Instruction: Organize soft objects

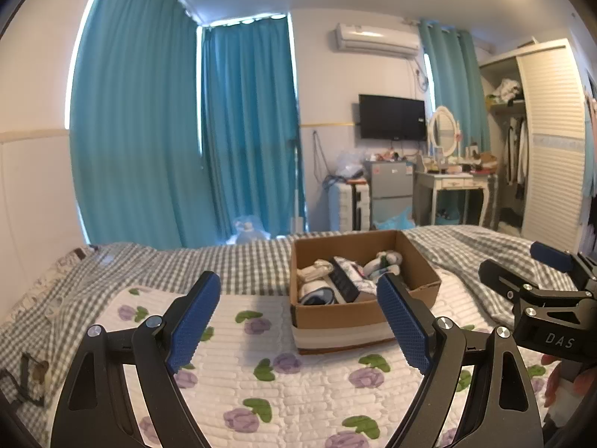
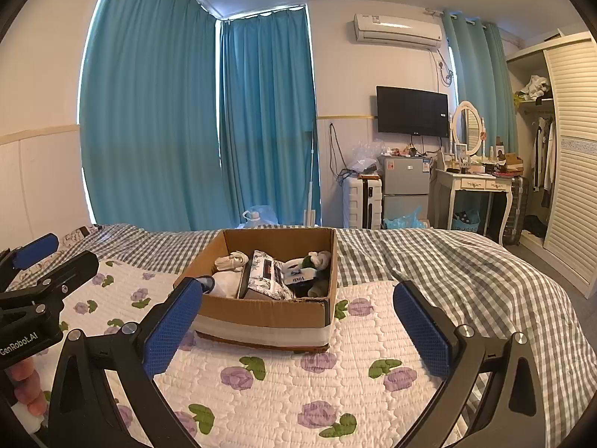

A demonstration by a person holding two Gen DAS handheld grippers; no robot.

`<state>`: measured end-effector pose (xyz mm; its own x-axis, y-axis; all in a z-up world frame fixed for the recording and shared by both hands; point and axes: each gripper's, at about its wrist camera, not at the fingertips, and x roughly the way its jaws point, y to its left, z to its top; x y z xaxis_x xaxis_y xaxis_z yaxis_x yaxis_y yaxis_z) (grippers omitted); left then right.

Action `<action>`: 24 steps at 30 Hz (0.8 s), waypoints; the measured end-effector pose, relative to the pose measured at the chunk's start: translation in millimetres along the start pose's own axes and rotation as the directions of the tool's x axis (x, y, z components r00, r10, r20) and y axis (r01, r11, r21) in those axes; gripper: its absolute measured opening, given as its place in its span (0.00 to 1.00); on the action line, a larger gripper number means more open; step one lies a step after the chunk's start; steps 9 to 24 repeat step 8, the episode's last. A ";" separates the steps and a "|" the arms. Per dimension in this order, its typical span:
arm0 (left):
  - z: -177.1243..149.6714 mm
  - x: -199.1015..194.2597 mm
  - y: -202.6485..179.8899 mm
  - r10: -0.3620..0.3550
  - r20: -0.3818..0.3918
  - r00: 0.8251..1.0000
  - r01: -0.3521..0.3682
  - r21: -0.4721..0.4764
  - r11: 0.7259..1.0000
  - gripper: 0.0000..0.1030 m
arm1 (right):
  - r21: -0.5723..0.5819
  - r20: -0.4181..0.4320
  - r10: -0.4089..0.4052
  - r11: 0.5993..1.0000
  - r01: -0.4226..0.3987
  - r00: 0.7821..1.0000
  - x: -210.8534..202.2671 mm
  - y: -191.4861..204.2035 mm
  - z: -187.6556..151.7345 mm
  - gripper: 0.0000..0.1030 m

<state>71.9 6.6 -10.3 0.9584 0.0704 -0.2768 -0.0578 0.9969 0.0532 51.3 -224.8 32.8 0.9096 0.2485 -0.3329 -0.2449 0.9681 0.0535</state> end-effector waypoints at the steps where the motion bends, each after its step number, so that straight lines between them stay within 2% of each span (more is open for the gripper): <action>1: -0.5 0.5 0.6 0.000 -0.001 1.000 0.000 -0.001 1.000 0.85 | 0.000 0.000 0.000 1.000 0.000 1.000 0.2 0.1 -0.2 1.00; 24: -2.1 -1.8 0.8 0.002 0.008 1.000 -0.002 0.007 1.000 0.85 | -0.002 -0.005 -0.001 1.000 0.001 1.000 1.9 1.9 -3.3 1.00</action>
